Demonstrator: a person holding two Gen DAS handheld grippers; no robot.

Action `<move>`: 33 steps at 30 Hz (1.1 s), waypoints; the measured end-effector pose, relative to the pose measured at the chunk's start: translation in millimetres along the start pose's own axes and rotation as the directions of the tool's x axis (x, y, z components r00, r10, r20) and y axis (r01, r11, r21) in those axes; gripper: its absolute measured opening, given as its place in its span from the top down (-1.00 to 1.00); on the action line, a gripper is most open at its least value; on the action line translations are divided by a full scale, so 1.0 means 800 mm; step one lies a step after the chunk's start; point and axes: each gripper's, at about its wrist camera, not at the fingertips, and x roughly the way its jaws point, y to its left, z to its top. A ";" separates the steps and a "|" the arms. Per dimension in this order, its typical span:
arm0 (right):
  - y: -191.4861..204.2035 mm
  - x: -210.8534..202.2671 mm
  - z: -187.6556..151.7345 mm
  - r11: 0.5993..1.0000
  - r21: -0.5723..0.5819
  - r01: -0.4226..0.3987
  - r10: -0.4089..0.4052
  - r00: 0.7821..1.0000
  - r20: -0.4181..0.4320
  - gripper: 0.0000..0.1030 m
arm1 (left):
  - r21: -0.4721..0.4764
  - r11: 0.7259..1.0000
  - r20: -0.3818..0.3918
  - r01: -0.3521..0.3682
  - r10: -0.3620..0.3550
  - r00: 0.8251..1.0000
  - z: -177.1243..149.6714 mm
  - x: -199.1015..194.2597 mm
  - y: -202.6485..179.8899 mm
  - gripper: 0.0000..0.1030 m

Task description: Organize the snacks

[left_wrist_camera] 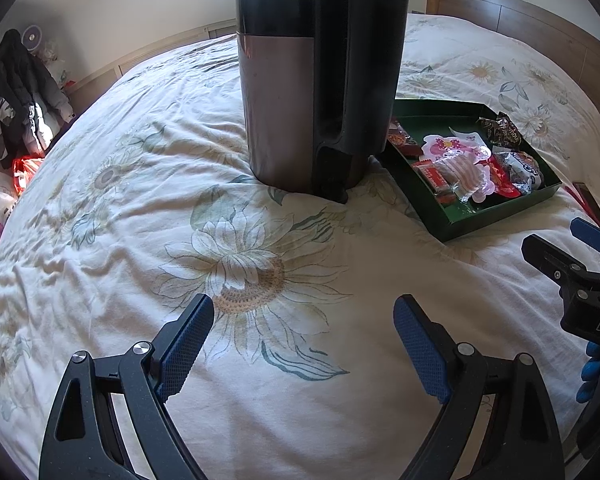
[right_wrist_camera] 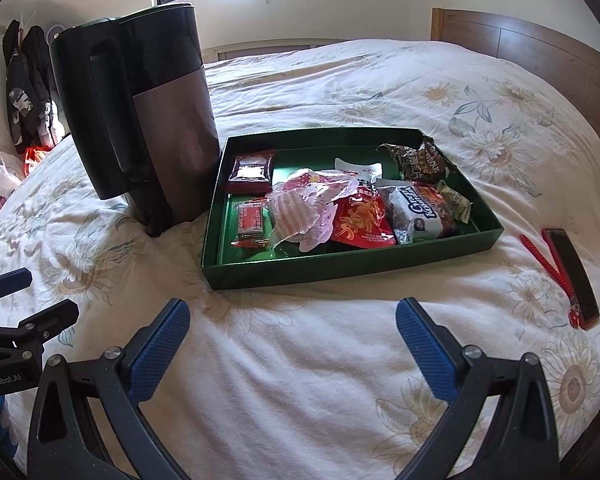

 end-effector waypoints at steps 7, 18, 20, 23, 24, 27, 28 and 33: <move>-0.006 0.000 0.000 1.000 0.000 0.005 -0.005 1.000 -0.002 -1.00 | 0.000 1.000 0.003 0.002 -0.002 1.000 0.000 0.001 -0.001 -0.71; -0.011 -0.002 0.005 1.000 -0.011 0.018 -0.018 1.000 0.000 -1.00 | -0.005 1.000 0.019 0.008 -0.008 1.000 0.006 -0.005 -0.006 -0.71; -0.010 -0.002 0.005 1.000 -0.012 0.019 -0.019 1.000 0.000 -1.00 | -0.007 1.000 0.020 0.010 -0.010 1.000 0.007 -0.005 -0.006 -0.71; -0.010 -0.002 0.005 1.000 -0.014 0.022 -0.022 1.000 -0.005 -1.00 | -0.008 1.000 0.020 0.013 -0.012 1.000 0.007 -0.005 -0.005 -0.71; -0.010 -0.002 0.005 1.000 -0.015 0.023 -0.023 1.000 -0.005 -1.00 | -0.009 1.000 0.019 0.013 -0.013 1.000 0.007 -0.005 -0.004 -0.71; -0.011 -0.002 0.005 1.000 -0.014 0.023 -0.024 1.000 -0.006 -1.00 | -0.011 1.000 0.019 0.013 -0.013 1.000 0.009 -0.005 -0.004 -0.71; -0.011 -0.002 0.005 1.000 -0.014 0.024 -0.024 1.000 -0.006 -1.00 | -0.012 1.000 0.019 0.013 -0.013 1.000 0.009 -0.004 -0.003 -0.71; -0.012 -0.001 0.002 1.000 -0.015 0.026 -0.026 1.000 -0.007 -1.00 | -0.012 1.000 0.018 0.014 -0.014 1.000 0.009 -0.004 -0.003 -0.71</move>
